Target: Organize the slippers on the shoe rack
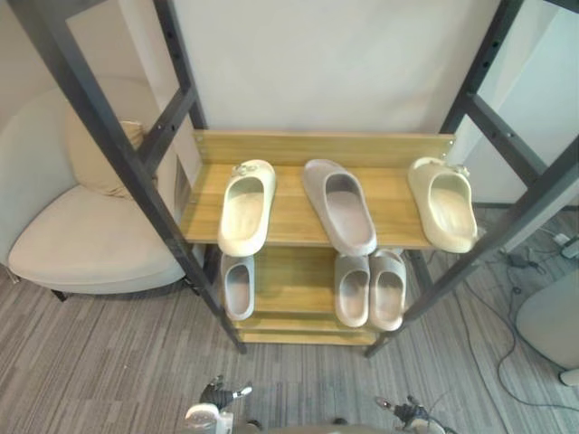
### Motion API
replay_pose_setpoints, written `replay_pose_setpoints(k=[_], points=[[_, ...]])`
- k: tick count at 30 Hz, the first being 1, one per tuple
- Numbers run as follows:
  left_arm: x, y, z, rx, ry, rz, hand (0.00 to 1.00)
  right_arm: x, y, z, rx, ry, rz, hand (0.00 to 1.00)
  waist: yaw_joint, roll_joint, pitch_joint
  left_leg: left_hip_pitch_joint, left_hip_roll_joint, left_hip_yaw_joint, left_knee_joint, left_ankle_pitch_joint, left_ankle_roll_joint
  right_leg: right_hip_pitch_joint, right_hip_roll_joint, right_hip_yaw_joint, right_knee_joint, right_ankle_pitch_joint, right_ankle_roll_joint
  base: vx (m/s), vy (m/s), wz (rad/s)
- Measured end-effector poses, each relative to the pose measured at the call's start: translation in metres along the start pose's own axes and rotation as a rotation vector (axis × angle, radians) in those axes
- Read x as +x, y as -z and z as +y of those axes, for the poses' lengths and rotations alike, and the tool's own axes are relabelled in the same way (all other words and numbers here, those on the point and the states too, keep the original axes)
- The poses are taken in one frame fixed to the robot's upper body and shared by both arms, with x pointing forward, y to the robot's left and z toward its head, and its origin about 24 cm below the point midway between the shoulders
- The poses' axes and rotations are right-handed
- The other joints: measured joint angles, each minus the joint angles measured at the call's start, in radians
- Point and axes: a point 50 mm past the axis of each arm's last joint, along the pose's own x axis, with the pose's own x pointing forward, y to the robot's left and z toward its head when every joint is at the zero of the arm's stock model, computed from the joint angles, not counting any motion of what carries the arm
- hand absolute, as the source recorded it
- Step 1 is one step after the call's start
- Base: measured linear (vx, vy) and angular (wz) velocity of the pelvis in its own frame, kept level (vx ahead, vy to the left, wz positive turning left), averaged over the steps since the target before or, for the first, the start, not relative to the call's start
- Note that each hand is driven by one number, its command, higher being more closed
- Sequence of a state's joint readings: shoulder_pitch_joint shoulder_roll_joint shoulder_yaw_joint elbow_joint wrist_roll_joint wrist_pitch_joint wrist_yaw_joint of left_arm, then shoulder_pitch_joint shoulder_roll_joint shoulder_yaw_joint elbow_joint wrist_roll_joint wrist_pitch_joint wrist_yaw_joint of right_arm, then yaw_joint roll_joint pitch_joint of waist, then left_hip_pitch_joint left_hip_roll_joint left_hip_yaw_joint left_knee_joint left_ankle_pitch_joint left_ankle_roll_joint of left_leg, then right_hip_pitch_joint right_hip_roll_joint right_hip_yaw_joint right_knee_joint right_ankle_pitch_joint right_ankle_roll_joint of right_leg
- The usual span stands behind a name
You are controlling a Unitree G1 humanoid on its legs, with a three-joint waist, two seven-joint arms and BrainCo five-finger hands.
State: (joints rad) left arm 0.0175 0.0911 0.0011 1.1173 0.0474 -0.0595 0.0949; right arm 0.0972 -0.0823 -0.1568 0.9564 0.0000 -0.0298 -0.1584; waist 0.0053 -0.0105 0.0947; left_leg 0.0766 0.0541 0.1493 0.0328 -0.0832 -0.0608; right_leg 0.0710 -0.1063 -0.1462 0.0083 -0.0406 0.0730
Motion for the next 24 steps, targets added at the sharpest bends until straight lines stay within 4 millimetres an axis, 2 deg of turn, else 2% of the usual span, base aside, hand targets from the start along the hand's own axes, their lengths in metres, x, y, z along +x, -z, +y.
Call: replay_pose_setpoints(k=[4,7,8,9,17,18,24], points=[[0.000,0.000,0.000,0.011,-0.010,0.000,0.00,-0.011,-0.039,0.004,-0.007,-0.019,-0.228,0.00,-0.007,0.001,-0.002,-0.001,0.000,0.009,-0.004,0.000,0.000,-0.002,0.003,0.014,-0.019,0.011,0.000,0.02,0.006,-0.11],[0.000,-0.001,-0.001,0.028,-0.006,-0.010,0.00,-0.030,-0.070,-0.002,-0.015,-0.007,-0.422,0.00,-0.009,-0.005,-0.007,-0.001,0.000,0.022,-0.012,0.000,0.000,-0.001,0.005,0.026,-0.044,0.026,0.001,0.01,0.009,-0.10],[0.000,-0.001,-0.001,0.029,-0.006,-0.011,0.00,-0.034,-0.074,-0.003,-0.015,-0.006,-0.451,0.00,-0.009,-0.005,-0.007,-0.001,0.000,0.027,-0.013,0.000,0.000,-0.002,0.005,0.030,-0.049,0.030,0.001,0.00,0.016,-0.24],[0.000,-0.001,-0.001,0.032,-0.007,-0.011,0.00,-0.043,-0.088,-0.005,-0.025,-0.003,-0.536,0.00,-0.011,-0.005,-0.007,0.000,-0.001,0.034,-0.013,-0.001,0.000,-0.003,0.005,0.041,-0.055,0.036,0.002,0.00,0.011,-0.19],[-0.001,0.002,-0.002,0.077,0.005,-0.011,0.00,-0.085,-0.118,-0.016,-0.035,0.014,-0.784,0.00,-0.024,-0.013,-0.020,0.002,-0.001,0.045,-0.014,-0.003,-0.002,-0.003,0.005,0.057,-0.074,0.051,0.007,-0.02,0.000,-0.09],[-0.001,0.002,-0.003,0.093,0.011,-0.015,0.00,-0.097,-0.128,-0.019,-0.026,0.020,-0.860,0.00,-0.024,-0.013,-0.024,0.003,-0.001,0.055,-0.013,-0.005,-0.005,-0.003,0.006,0.069,-0.084,0.061,0.007,-0.03,0.003,-0.16],[-0.003,0.006,-0.003,0.109,0.017,-0.015,0.00,-0.126,-0.155,-0.023,-0.005,0.027,-1.054,0.00,-0.035,-0.014,-0.036,0.010,-0.001,0.060,-0.013,-0.011,-0.012,-0.003,0.006,0.082,-0.083,0.064,0.008,-0.03,0.000,-0.08]])
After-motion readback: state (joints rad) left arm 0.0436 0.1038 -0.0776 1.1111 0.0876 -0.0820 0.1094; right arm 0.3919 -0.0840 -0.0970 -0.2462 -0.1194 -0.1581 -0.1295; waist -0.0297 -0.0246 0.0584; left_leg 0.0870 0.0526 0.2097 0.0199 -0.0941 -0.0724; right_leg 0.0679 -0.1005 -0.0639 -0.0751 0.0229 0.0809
